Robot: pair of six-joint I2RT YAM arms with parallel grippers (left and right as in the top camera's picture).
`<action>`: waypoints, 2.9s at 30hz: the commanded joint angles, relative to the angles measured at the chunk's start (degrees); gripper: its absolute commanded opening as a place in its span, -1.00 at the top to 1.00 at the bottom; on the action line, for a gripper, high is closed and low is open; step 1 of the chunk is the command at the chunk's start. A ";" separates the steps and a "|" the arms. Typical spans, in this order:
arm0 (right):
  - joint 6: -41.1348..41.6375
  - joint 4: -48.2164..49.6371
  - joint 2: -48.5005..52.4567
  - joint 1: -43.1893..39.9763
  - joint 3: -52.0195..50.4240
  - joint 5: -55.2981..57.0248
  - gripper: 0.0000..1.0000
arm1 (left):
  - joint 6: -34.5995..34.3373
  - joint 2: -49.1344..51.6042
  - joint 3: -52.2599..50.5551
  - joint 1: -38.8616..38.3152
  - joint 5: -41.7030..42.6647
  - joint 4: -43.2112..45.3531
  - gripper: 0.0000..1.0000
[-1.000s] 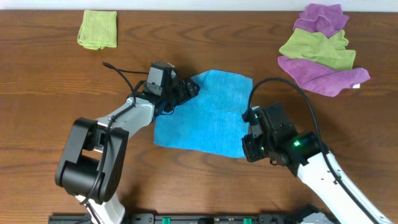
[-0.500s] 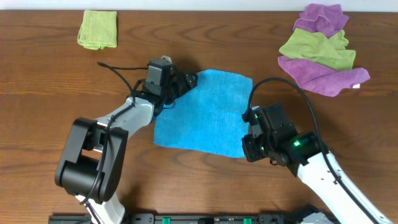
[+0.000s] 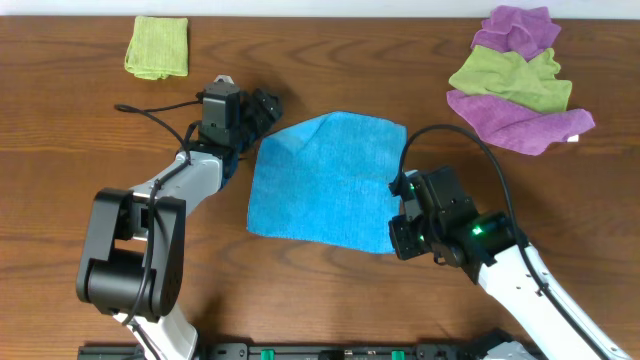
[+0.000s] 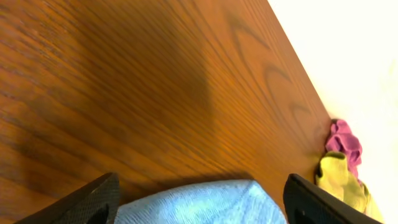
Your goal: Fold the cloth
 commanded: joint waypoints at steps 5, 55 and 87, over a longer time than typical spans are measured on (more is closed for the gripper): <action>0.66 0.55 -0.79 0.15 0.17 0.15 0.56 | 8.92 0.83 -0.15 0.00 16.20 1.16 -0.54; 0.66 2.27 -0.79 0.15 0.17 -0.72 0.52 | 10.43 2.56 -0.15 -4.37 16.09 -11.87 -0.58; 0.66 2.43 -0.79 0.15 0.17 -0.70 0.49 | 3.17 6.95 -0.09 -3.85 15.28 6.38 -0.28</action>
